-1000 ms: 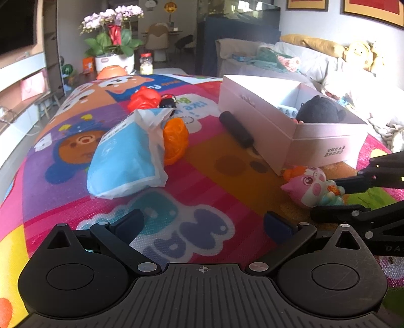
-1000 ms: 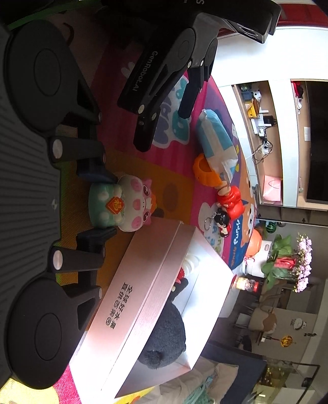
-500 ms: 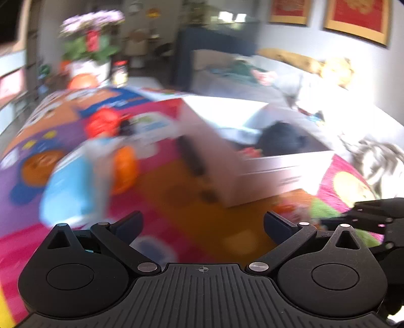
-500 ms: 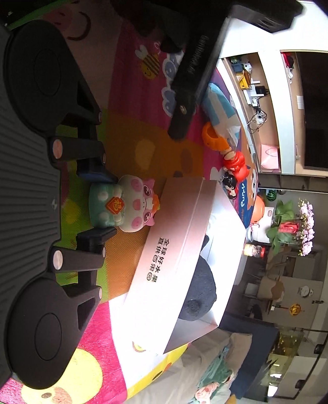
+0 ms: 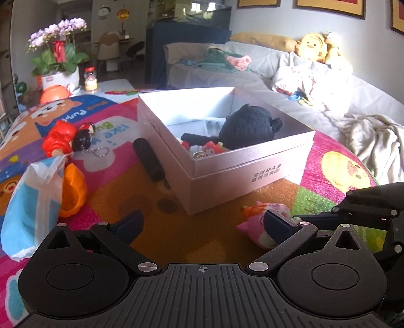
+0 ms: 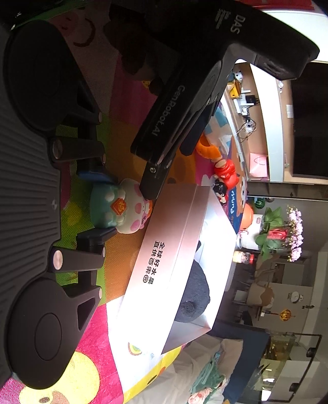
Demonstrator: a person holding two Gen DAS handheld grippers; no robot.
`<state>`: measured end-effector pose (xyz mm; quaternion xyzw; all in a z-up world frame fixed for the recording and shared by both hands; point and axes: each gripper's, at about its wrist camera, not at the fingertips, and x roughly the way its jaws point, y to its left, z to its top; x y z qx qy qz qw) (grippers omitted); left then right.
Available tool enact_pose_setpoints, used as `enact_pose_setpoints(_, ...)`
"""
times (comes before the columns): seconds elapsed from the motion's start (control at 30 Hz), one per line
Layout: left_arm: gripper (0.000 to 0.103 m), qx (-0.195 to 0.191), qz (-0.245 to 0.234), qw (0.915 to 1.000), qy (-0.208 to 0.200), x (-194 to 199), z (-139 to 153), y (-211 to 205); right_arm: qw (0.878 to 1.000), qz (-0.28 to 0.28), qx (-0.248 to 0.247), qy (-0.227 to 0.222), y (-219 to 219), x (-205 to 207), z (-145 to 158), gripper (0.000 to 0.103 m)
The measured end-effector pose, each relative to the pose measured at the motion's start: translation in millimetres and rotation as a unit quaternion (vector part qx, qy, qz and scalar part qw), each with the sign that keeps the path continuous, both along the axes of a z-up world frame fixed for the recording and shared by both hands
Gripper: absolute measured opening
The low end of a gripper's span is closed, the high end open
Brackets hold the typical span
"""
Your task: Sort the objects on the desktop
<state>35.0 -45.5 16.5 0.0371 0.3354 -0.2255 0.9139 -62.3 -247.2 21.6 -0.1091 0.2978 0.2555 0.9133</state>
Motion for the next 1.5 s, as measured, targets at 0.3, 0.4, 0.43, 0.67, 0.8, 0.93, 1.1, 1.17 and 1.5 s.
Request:
enact_pose_setpoints(0.3, 0.103, 0.003, 0.002, 1.0000, -0.004, -2.4, 2.1, 3.9, 1.000, -0.004, 0.005, 0.010, -2.8, 1.8, 0.0, 0.036)
enact_pose_setpoints(0.4, 0.103, 0.015, 0.019, 0.9997, -0.009, -4.9, 1.0, 13.5, 1.000, -0.009, 0.004, 0.015, -2.9, 3.5, -0.9, 0.046)
enact_pose_setpoints(0.43, 0.103, 0.017, 0.027, 0.9995, -0.008, -4.8, -0.1, 18.1, 1.000, -0.010, 0.003, 0.017, -2.9, 4.3, -1.2, 0.052)
enact_pose_setpoints(0.67, 0.103, 0.040, 0.109, 0.9932, -0.016, -1.5, 2.4, 59.2, 1.000, -0.019, 0.002, 0.020, -1.9, 6.9, -1.7, 0.070)
enact_pose_setpoints(0.8, 0.103, 0.058, 0.152, 0.9860, -0.040, -9.0, 13.0, 81.3, 1.000, -0.024, -0.001, 0.015, -0.9, 6.6, -2.0, 0.077)
enact_pose_setpoints(0.93, 0.103, 0.077, 0.156, 0.9816, -0.078, -16.6, 26.9, 94.6, 1.000, -0.025, -0.004, 0.016, 0.2, 8.2, -2.6, 0.080)
enact_pose_setpoints(1.1, 0.103, 0.125, 0.179, 0.9740, -0.062, 11.2, 15.8, 120.4, 1.000, -0.021, -0.014, 0.013, 4.0, 7.7, -3.5, 0.081)
enact_pose_setpoints(1.17, 0.103, 0.118, 0.190, 0.9739, -0.036, 22.7, 9.8, 128.2, 1.000, -0.021, -0.018, 0.011, 5.5, 6.9, -3.7, 0.081)
enact_pose_setpoints(1.5, 0.103, 0.035, 0.010, 0.9980, -0.052, -29.0, 28.9, 90.7, 0.999, -0.027, -0.024, 0.013, 6.6, 9.2, -4.1, 0.086)
